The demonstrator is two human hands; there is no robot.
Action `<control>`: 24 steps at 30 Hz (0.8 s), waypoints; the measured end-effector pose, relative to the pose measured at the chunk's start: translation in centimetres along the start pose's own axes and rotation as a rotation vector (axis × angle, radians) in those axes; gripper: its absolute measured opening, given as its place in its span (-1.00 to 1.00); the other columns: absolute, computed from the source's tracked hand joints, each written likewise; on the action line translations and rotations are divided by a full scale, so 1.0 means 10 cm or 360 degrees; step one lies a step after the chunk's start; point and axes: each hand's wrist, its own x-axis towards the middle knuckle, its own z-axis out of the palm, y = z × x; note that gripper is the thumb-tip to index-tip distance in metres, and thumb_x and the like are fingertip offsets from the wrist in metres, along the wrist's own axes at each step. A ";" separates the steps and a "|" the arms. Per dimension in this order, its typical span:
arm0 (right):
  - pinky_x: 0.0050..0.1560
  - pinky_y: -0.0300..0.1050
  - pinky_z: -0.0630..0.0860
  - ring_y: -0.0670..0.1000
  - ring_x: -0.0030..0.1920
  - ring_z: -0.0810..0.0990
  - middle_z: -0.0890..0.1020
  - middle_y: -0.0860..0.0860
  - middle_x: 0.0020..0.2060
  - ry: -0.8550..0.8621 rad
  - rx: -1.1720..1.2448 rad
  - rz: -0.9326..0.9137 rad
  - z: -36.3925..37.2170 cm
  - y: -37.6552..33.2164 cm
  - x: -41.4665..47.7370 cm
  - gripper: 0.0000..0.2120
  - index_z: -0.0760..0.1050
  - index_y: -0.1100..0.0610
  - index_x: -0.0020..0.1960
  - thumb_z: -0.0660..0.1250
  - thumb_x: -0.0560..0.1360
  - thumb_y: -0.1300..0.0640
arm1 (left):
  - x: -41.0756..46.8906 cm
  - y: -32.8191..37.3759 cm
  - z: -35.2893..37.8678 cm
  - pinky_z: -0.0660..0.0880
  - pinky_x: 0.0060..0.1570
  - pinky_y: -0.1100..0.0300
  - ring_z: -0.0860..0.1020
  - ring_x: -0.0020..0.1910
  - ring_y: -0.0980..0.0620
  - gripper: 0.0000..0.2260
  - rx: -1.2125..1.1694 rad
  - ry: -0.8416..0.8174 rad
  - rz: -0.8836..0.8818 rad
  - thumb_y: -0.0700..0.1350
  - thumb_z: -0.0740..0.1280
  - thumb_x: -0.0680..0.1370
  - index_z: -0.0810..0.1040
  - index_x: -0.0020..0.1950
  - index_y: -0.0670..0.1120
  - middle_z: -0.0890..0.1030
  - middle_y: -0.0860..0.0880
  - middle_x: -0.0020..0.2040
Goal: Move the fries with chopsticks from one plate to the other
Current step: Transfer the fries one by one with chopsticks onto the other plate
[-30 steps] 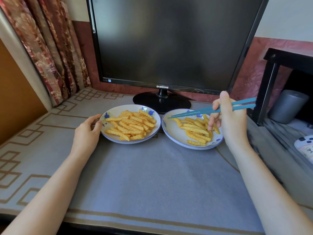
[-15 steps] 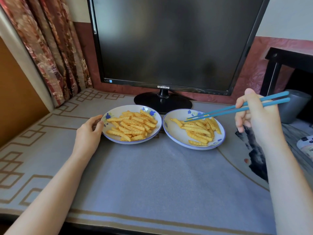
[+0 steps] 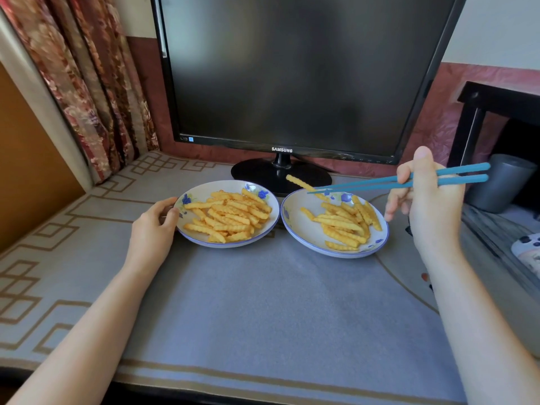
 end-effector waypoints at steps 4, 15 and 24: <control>-0.55 -0.22 0.19 0.02 -0.66 0.41 0.38 -0.01 -0.66 -0.0058 0.0083 0.0035 0.23 -0.02 -0.09 -0.59 0.34 0.14 -0.33 0.08 0.66 0.06 | 0.00 0.01 0.00 0.28 0.01 0.26 0.43 0.03 0.11 -0.72 -0.0001 0.0001 -0.0004 -0.13 0.17 0.61 0.52 0.28 -0.08 0.59 -0.08 0.16; -0.52 -0.35 0.28 0.01 -0.63 0.39 0.42 0.07 -0.58 -0.0508 -0.0040 0.0006 0.63 0.18 -0.34 -0.62 0.40 0.20 -0.27 0.09 0.67 0.08 | 0.01 0.00 0.00 0.29 0.00 0.26 0.42 0.01 0.12 -0.73 -0.0007 0.0000 0.0001 -0.13 0.17 0.60 0.53 0.26 -0.08 0.60 -0.06 0.14; -0.61 -0.38 0.21 0.00 -0.67 0.36 0.39 -0.01 -0.61 -0.0234 0.0071 0.0058 0.23 -0.01 -0.10 -0.62 0.35 0.20 -0.32 0.09 0.66 0.15 | 0.01 -0.01 0.00 0.29 0.01 0.26 0.43 0.02 0.12 -0.72 -0.0016 0.0000 -0.0002 -0.14 0.17 0.60 0.53 0.27 -0.08 0.60 -0.06 0.13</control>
